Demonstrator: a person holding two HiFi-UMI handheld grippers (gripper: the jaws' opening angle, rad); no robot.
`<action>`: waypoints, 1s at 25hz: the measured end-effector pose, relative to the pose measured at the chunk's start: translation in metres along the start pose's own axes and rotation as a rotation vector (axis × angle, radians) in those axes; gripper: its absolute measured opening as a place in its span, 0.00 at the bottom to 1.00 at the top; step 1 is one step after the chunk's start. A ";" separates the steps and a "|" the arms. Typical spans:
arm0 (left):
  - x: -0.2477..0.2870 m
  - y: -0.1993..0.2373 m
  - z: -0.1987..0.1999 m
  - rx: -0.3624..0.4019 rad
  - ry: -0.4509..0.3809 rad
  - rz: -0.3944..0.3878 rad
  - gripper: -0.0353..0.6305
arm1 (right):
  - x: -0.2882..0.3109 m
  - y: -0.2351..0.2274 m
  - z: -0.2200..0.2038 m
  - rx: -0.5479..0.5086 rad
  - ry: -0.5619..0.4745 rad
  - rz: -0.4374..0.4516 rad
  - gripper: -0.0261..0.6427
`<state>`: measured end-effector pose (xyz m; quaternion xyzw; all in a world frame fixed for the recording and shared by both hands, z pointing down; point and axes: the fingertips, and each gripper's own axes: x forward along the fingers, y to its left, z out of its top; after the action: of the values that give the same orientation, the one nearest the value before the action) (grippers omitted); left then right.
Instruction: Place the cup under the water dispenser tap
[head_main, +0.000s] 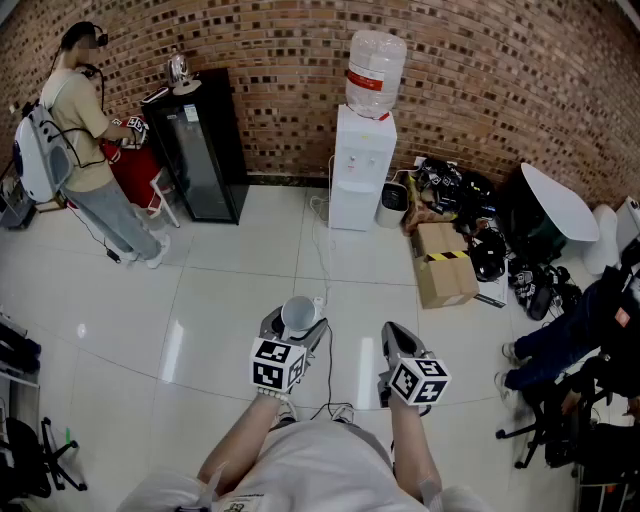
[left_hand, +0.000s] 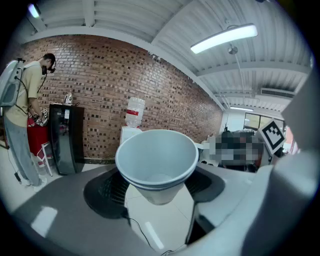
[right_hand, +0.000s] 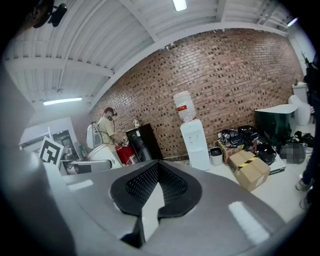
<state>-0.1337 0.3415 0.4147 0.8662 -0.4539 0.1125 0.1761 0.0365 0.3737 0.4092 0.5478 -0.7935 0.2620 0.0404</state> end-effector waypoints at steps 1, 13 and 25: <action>0.001 -0.001 0.000 -0.001 0.002 0.001 0.57 | 0.000 -0.001 0.000 0.001 0.002 0.000 0.04; 0.015 -0.016 0.003 -0.013 0.017 0.030 0.57 | -0.008 -0.025 0.006 0.016 0.021 0.011 0.04; 0.043 -0.055 -0.015 -0.037 0.018 0.081 0.57 | -0.022 -0.085 -0.005 0.030 0.053 0.046 0.04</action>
<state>-0.0645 0.3450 0.4324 0.8427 -0.4889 0.1191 0.1916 0.1200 0.3726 0.4375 0.5229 -0.8005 0.2890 0.0473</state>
